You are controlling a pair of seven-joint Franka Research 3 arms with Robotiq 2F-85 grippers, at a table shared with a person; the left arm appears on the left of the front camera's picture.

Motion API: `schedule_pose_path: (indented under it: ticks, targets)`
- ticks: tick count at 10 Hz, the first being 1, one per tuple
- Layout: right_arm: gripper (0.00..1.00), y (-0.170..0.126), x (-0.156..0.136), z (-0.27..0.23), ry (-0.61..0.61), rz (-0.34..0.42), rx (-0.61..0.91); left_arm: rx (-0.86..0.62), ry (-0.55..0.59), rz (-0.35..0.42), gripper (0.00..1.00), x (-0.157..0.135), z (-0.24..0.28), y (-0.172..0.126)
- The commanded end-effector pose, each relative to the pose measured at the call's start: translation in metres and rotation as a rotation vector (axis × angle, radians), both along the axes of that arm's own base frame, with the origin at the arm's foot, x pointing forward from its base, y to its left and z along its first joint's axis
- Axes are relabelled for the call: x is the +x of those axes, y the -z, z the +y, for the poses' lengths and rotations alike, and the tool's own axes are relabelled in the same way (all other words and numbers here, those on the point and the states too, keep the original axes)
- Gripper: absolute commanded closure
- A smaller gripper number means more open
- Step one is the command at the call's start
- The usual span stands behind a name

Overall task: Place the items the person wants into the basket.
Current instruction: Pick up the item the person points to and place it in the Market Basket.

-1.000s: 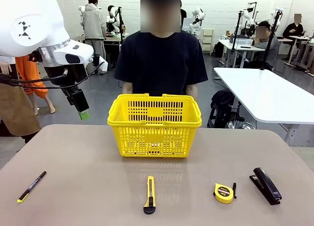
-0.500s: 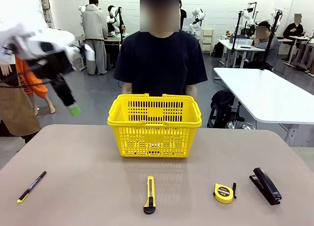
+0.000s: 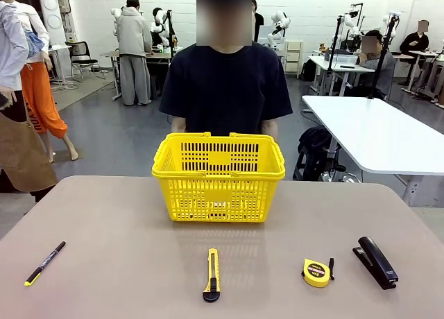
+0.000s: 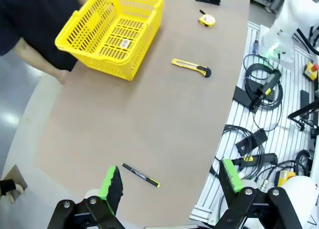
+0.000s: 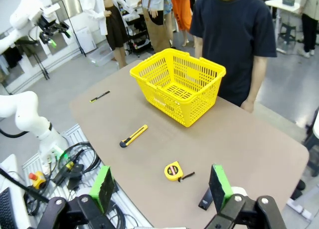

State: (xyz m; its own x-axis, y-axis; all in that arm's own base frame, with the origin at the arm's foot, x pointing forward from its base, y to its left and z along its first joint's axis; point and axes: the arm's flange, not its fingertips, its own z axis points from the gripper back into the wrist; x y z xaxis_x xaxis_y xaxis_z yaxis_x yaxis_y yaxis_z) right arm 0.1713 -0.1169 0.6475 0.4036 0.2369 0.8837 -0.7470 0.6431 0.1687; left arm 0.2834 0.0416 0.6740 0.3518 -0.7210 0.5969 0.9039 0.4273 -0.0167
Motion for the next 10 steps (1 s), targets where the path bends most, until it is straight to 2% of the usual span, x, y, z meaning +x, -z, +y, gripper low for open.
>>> schedule_pose_path:
  ticks: [1,3,5,10]
  targets:
    - [0.00,0.002,0.001,0.001,-0.003,0.000,0.002,-0.057,-0.029,-0.082,0.00,-0.015,0.005,0.010]
    - [0.00,0.002,0.001,0.001,-0.003,0.000,0.002,-0.194,-0.040,-0.152,0.00,-0.030,0.036,0.006]
    - [0.00,0.002,0.001,0.001,-0.003,0.000,0.002,-0.297,-0.019,-0.201,0.00,-0.024,0.067,0.000]
    - [0.00,0.002,0.001,0.001,-0.003,0.000,0.002,-0.387,0.053,-0.145,0.00,0.003,0.091,0.018]
